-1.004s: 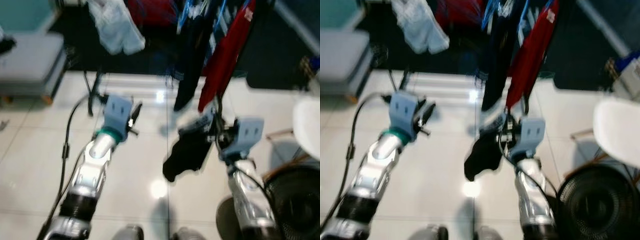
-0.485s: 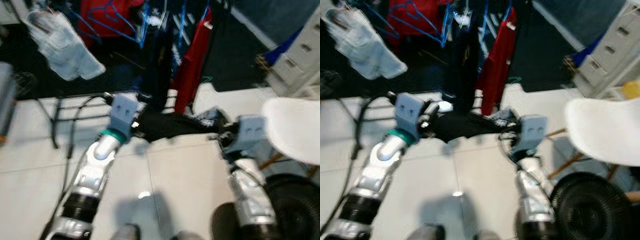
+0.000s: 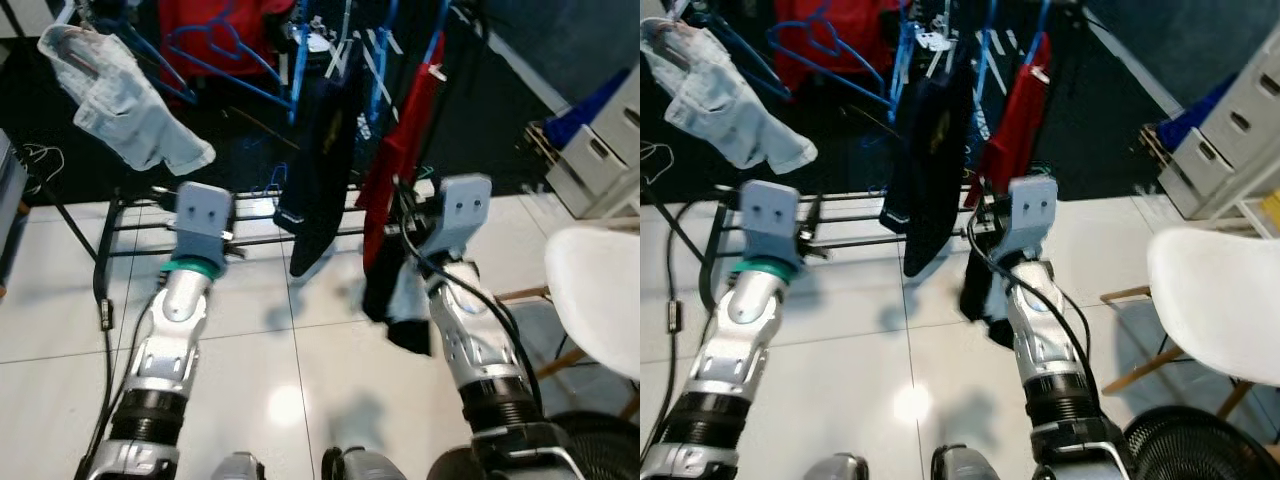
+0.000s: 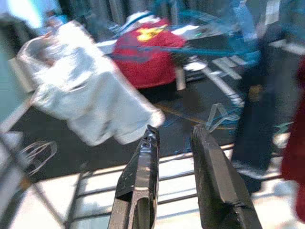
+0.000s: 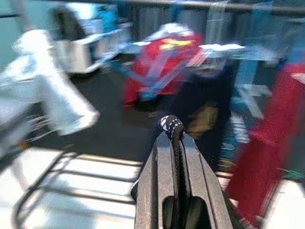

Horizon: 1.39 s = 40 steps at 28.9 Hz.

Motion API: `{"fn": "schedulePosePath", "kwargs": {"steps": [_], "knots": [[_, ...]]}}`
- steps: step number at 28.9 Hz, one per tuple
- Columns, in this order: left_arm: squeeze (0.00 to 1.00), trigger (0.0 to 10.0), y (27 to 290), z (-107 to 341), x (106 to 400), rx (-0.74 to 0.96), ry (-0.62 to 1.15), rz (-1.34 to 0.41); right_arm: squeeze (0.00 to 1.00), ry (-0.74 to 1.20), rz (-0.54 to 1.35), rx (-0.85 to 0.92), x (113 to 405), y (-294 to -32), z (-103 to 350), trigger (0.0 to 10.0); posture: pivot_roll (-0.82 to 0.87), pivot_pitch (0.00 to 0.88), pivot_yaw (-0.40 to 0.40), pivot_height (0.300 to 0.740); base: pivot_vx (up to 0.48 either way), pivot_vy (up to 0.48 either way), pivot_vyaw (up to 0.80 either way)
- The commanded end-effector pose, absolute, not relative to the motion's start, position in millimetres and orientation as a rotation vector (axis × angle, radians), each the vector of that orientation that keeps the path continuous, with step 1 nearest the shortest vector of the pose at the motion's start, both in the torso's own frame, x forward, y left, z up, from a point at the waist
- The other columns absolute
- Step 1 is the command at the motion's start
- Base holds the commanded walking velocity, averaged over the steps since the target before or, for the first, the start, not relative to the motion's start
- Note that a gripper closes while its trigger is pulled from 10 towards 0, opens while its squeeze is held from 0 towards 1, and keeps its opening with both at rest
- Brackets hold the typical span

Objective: Hang hanger

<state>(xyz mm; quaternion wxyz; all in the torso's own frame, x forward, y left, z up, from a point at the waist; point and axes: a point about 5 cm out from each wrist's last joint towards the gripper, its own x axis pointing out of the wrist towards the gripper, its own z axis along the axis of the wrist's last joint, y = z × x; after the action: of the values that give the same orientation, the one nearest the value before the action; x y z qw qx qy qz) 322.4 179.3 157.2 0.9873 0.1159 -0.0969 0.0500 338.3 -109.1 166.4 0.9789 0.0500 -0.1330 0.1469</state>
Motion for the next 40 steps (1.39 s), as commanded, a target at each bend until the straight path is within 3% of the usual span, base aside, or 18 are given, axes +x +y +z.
{"fn": "schedulePosePath", "kwargs": {"steps": [1, 7, 20, 29, 40], "knots": [[0.00, 10.0, 179.8, 154.0, 320.6, 0.233, -0.175, 0.127, 0.00, -0.251, 0.292, 0.112, 337.0, -113.7, 161.0, 10.0, 0.06, 0.041, -0.047, 0.740, 0.000, 0.000, 0.00], [0.00, 10.0, 177.1, 155.5, 320.2, 0.205, -0.173, 0.125, 0.00, -0.263, 0.300, 0.120, 334.6, -114.5, 162.4, 10.0, 0.05, 0.045, -0.035, 0.740, 0.000, 0.000, 0.00], [0.00, 10.0, 147.3, 187.1, 326.3, 0.201, -0.269, -0.055, 0.00, -0.270, 0.314, 0.147, 314.2, -117.6, 153.2, 10.0, 0.00, 0.051, 0.003, 0.740, 0.000, 0.000, 0.00], [0.00, 10.0, 146.1, 186.6, 327.7, 0.187, -0.267, -0.037, 0.00, -0.268, 0.255, 0.106, 317.5, -125.4, 152.0, 10.0, 0.00, 0.047, 0.006, 0.740, 0.000, 0.000, 0.40], [0.00, 10.0, 150.0, 185.6, 327.8, 0.186, -0.258, -0.023, 0.00, -0.274, 0.301, 0.132, 315.1, -121.4, 154.9, 10.0, 0.00, 0.036, 0.000, 0.740, 0.306, 0.000, 0.14]]}}
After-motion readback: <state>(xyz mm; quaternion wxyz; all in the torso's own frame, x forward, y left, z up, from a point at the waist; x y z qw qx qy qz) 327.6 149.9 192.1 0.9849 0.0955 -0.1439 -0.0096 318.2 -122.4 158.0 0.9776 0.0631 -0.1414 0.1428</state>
